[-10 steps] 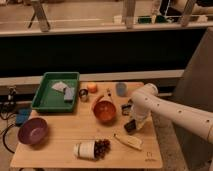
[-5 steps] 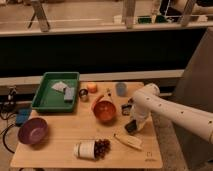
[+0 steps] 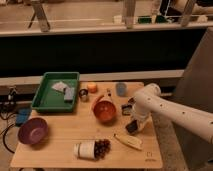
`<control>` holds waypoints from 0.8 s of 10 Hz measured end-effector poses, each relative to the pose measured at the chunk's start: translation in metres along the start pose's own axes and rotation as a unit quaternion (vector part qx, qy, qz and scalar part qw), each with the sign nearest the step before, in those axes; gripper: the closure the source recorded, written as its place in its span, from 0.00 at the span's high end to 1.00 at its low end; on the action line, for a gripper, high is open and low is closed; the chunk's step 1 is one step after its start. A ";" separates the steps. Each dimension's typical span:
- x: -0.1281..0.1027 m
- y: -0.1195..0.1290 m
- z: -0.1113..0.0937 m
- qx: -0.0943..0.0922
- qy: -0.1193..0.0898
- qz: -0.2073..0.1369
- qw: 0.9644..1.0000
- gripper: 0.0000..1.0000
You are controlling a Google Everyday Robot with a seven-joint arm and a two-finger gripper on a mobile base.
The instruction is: Wipe table surface with eraser
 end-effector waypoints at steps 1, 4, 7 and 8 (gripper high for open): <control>0.000 0.001 0.000 0.005 0.003 0.000 1.000 0.00; 0.000 0.000 0.004 0.017 0.015 -0.002 1.000 0.00; -0.004 -0.012 0.010 0.017 0.027 -0.018 0.999 0.00; -0.006 -0.018 0.012 0.016 0.029 -0.024 0.999 0.00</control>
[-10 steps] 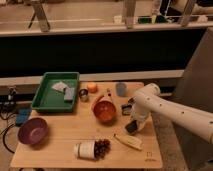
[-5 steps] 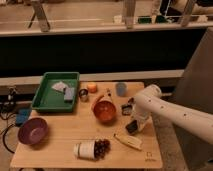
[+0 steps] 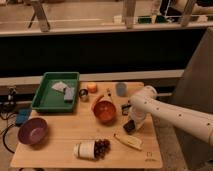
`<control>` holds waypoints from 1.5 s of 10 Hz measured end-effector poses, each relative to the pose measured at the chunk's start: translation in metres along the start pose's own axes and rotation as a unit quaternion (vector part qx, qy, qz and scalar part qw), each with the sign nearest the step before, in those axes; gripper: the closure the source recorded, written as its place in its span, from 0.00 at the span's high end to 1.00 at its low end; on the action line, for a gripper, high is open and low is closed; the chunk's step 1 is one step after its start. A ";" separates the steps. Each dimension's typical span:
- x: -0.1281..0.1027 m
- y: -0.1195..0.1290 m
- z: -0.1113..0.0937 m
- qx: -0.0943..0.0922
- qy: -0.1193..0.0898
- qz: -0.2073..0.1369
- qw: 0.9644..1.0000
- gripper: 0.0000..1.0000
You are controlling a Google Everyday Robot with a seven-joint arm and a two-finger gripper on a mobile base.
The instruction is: Wipe table surface with eraser
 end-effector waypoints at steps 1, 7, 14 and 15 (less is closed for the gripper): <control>-0.002 -0.005 0.002 -0.002 0.000 -0.005 1.000 0.00; -0.034 -0.031 0.010 -0.012 -0.020 -0.062 0.998 0.00; -0.028 0.028 0.008 -0.033 -0.035 -0.058 0.997 0.00; -0.022 0.033 0.008 -0.034 -0.034 -0.051 0.998 0.00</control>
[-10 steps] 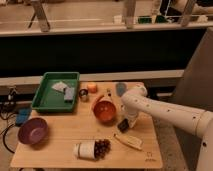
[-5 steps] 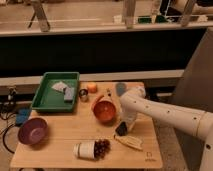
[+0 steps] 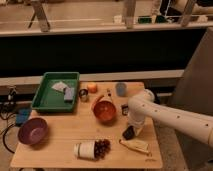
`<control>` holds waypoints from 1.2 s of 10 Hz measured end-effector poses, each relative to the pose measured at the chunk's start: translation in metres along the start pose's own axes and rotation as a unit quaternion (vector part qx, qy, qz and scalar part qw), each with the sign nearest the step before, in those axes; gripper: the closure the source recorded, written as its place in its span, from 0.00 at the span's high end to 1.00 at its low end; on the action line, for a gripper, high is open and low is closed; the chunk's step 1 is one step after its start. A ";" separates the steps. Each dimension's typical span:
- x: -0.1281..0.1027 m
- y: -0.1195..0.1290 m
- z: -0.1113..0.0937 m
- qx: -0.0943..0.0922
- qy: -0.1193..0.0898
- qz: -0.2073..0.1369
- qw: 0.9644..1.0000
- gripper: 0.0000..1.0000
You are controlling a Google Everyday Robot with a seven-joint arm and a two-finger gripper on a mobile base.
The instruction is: Wipe table surface with eraser
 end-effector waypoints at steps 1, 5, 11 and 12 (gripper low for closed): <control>0.011 0.011 0.000 -0.001 0.003 0.018 1.000 0.00; 0.034 0.016 0.003 0.006 -0.002 0.061 0.998 0.00; 0.041 -0.033 0.004 0.019 0.008 0.038 0.999 0.00; 0.041 -0.032 0.003 0.019 0.007 0.038 0.999 0.00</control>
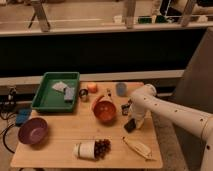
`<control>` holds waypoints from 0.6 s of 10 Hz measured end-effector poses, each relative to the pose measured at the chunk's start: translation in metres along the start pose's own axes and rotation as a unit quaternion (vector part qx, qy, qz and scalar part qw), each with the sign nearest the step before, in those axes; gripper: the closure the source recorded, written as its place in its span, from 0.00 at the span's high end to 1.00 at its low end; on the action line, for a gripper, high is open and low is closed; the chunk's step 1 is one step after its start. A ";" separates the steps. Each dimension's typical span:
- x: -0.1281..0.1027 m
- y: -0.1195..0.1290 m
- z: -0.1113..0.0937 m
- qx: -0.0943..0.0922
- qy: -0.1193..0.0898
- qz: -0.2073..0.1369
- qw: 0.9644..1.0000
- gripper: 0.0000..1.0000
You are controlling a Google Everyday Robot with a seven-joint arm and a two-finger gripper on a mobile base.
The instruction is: Wipe table surface with eraser
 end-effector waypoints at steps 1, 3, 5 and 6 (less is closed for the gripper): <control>0.000 0.000 0.000 0.000 0.000 -0.001 1.000 0.00; -0.008 -0.002 0.000 -0.001 -0.003 -0.018 1.000 0.00; -0.039 -0.018 -0.007 0.004 -0.002 -0.058 0.998 0.00; -0.053 -0.025 -0.009 0.005 -0.003 -0.070 0.998 0.00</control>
